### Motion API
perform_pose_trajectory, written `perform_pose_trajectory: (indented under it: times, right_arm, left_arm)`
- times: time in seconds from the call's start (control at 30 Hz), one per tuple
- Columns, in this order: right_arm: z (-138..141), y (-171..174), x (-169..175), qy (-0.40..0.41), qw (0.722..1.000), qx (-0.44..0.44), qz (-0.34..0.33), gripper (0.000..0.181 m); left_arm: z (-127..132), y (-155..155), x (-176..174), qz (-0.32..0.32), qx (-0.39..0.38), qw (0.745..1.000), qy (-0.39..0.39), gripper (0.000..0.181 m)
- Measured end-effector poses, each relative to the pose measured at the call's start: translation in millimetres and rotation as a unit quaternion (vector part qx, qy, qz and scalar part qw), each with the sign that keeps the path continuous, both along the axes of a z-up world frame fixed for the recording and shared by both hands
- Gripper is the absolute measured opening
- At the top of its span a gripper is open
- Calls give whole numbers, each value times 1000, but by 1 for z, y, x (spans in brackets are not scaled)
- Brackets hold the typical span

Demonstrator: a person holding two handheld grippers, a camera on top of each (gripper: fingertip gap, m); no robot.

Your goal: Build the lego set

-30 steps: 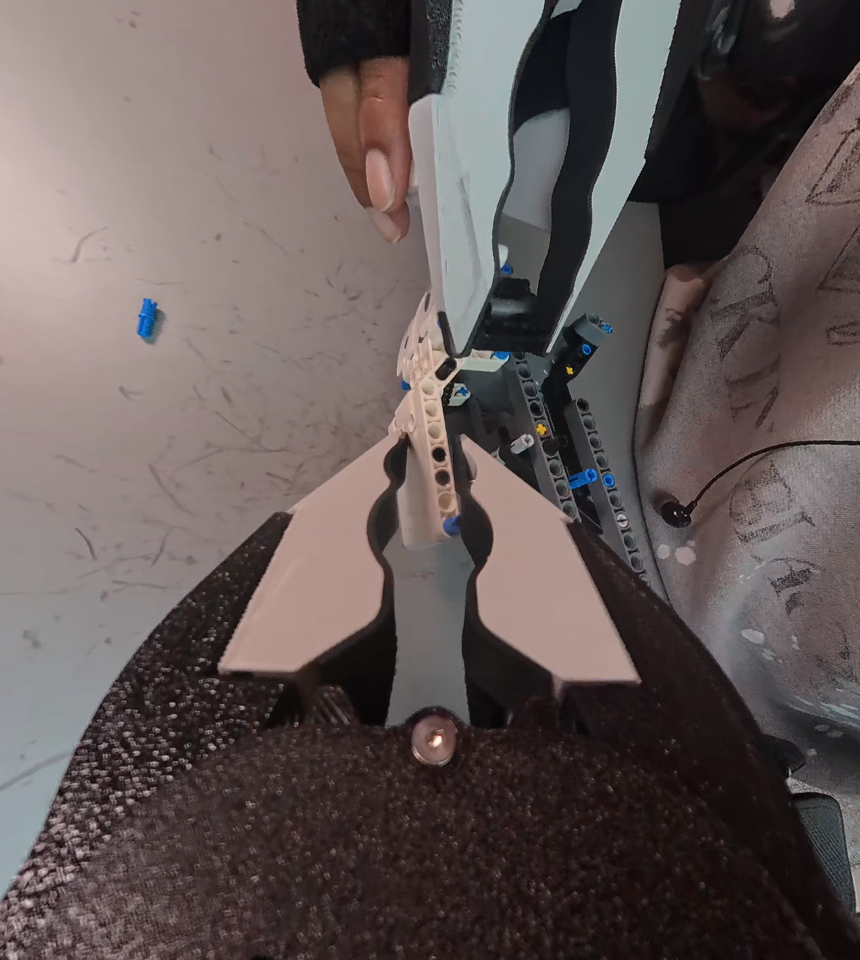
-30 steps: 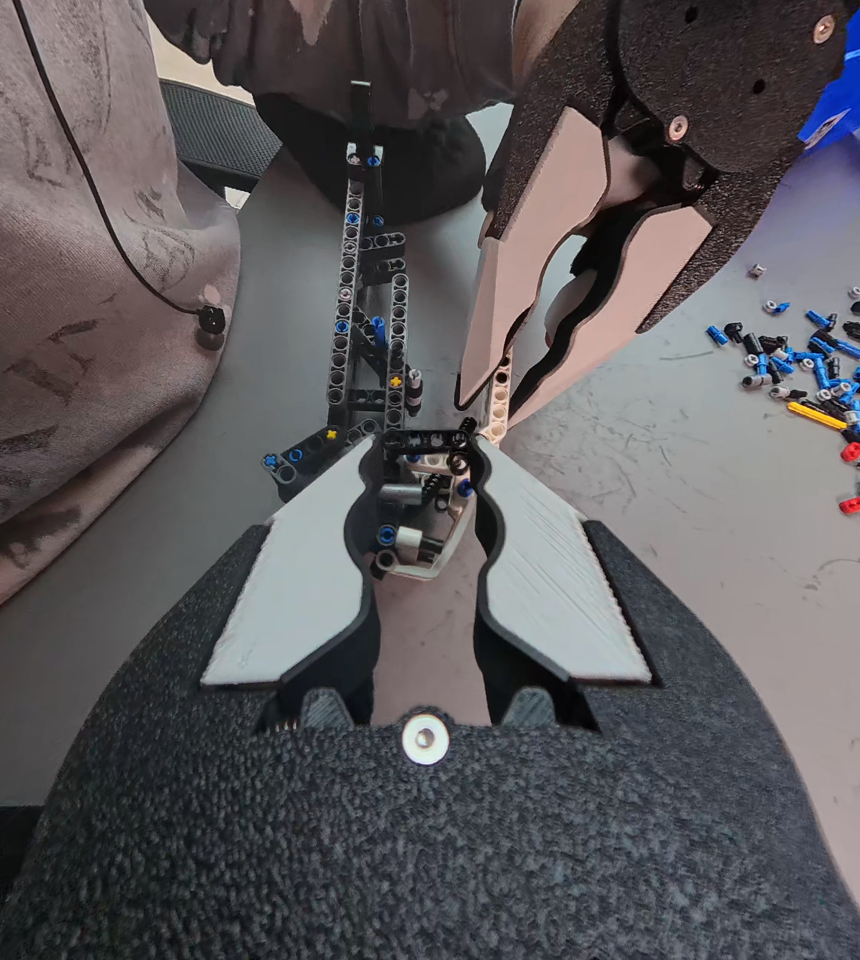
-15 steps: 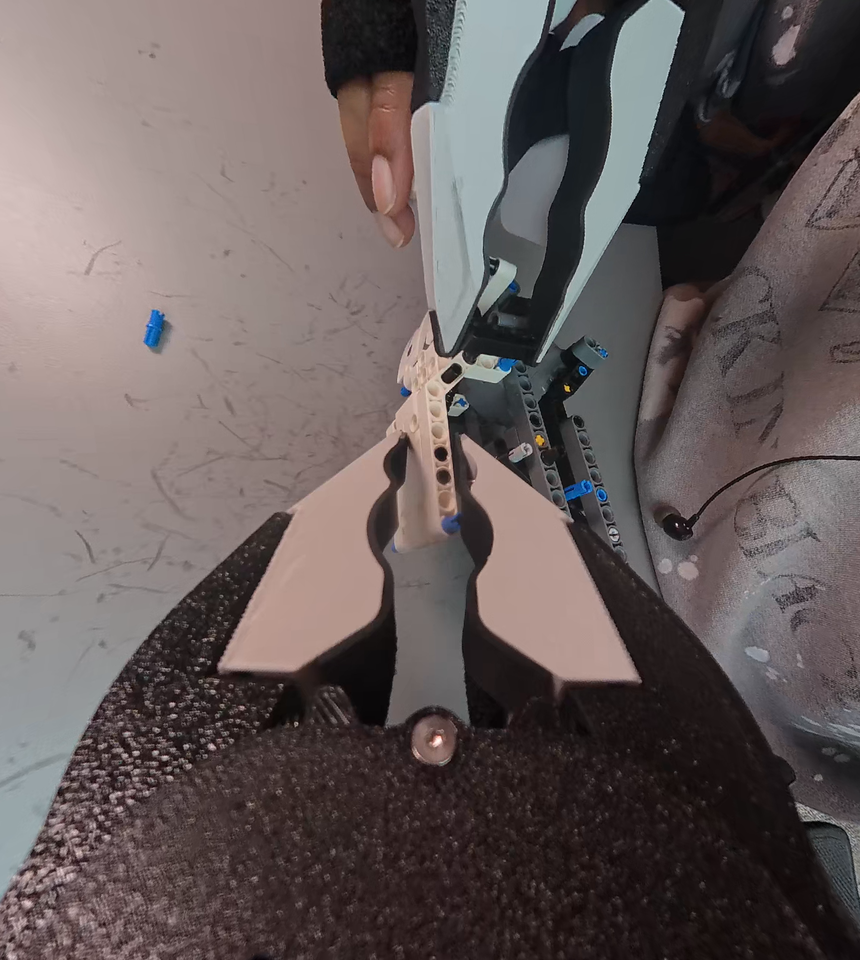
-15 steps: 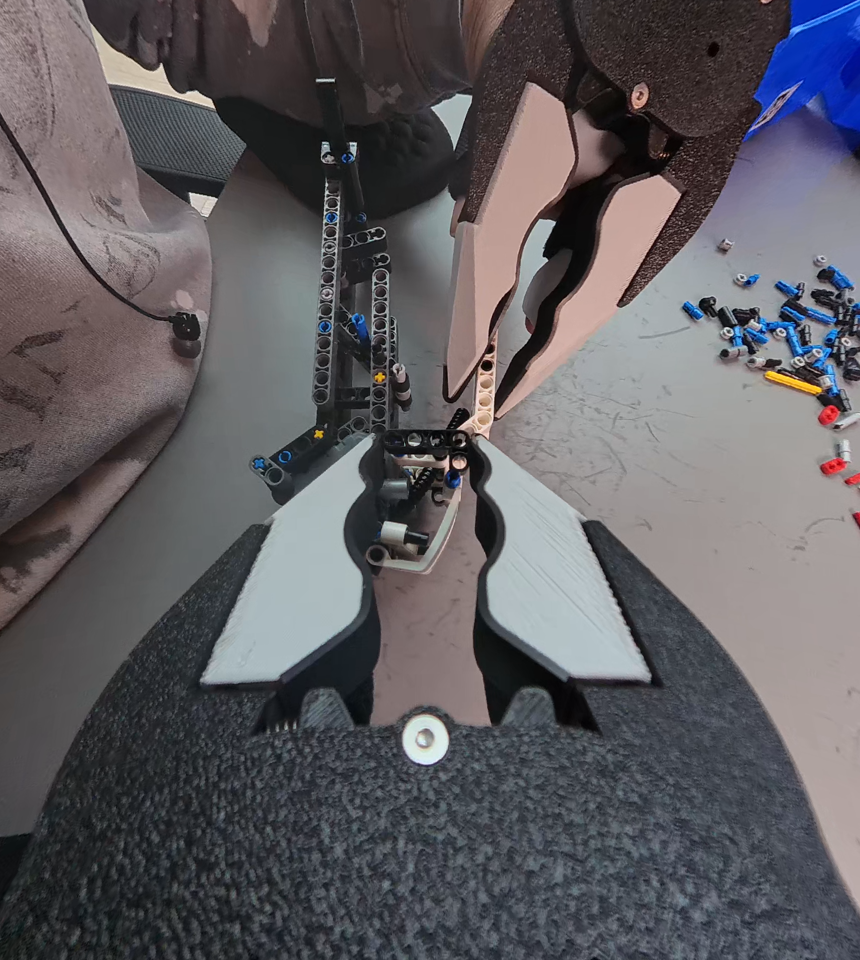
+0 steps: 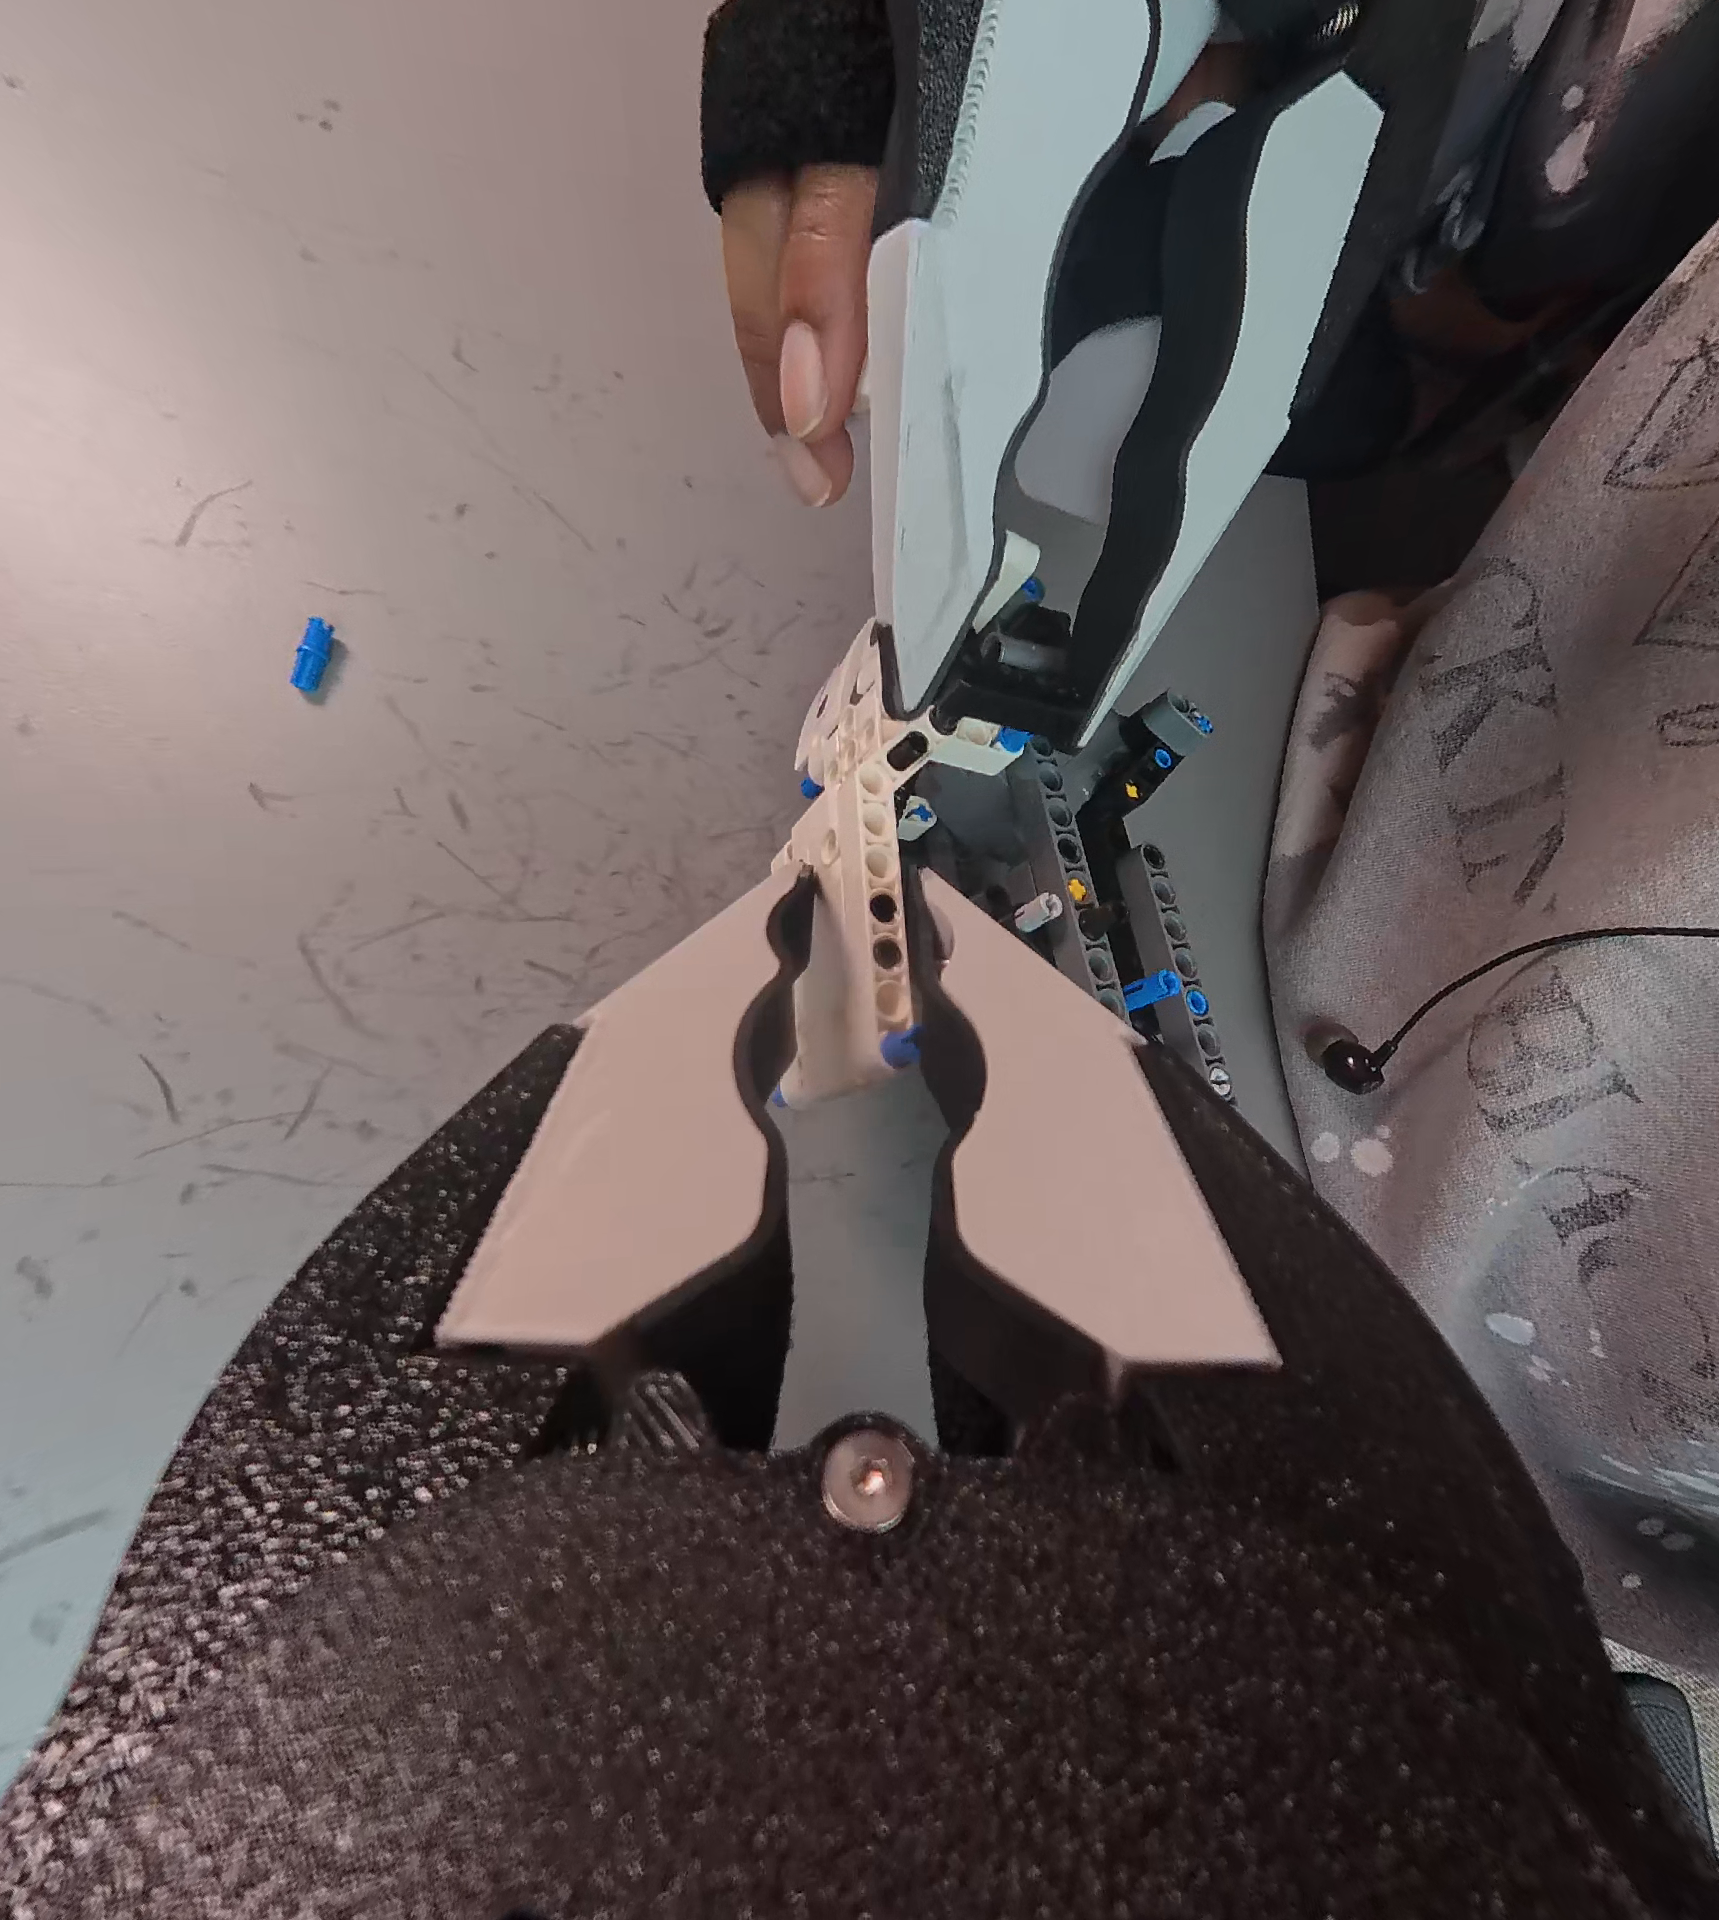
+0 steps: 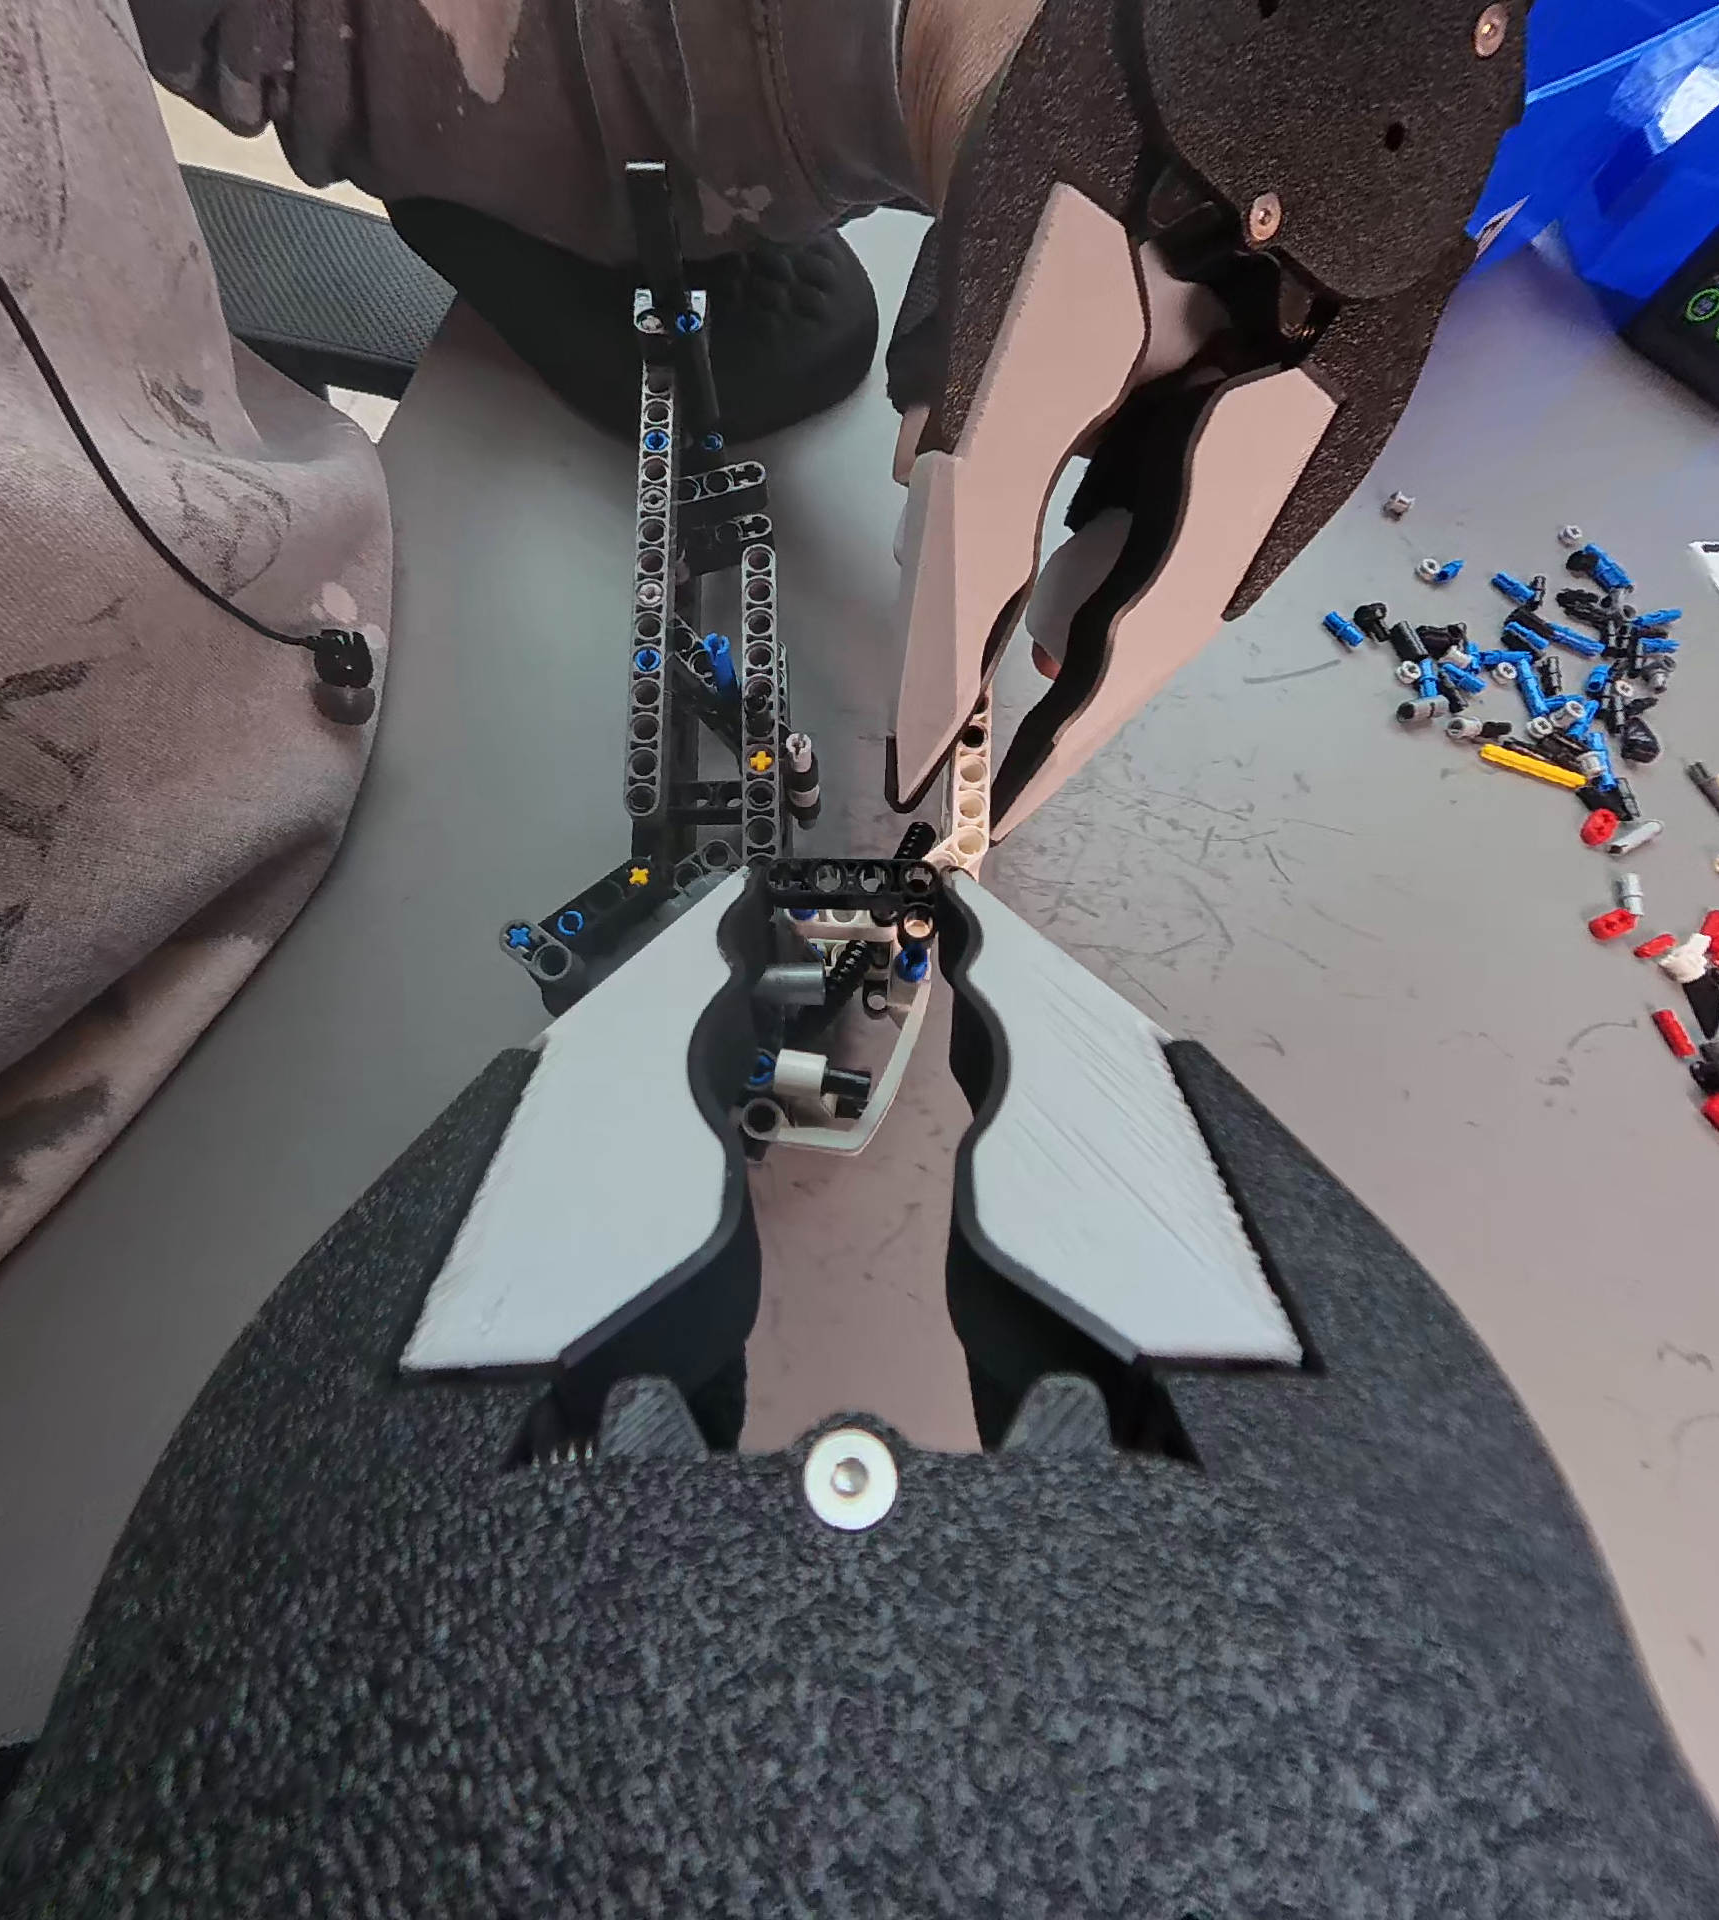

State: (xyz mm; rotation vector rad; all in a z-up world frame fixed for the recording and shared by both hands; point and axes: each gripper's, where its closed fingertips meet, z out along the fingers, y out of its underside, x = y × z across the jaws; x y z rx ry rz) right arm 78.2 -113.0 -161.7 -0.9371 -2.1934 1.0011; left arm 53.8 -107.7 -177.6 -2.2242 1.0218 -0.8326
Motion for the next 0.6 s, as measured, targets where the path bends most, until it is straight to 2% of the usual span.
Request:
perform_pose_trajectory:
  times: [0.6]
  right_arm:
    - [1, 3, -2, 11, 1000, -8, -10, 32]
  left_arm:
    - [-1, 1, 0, 3, 4, 1000, -1, 16]
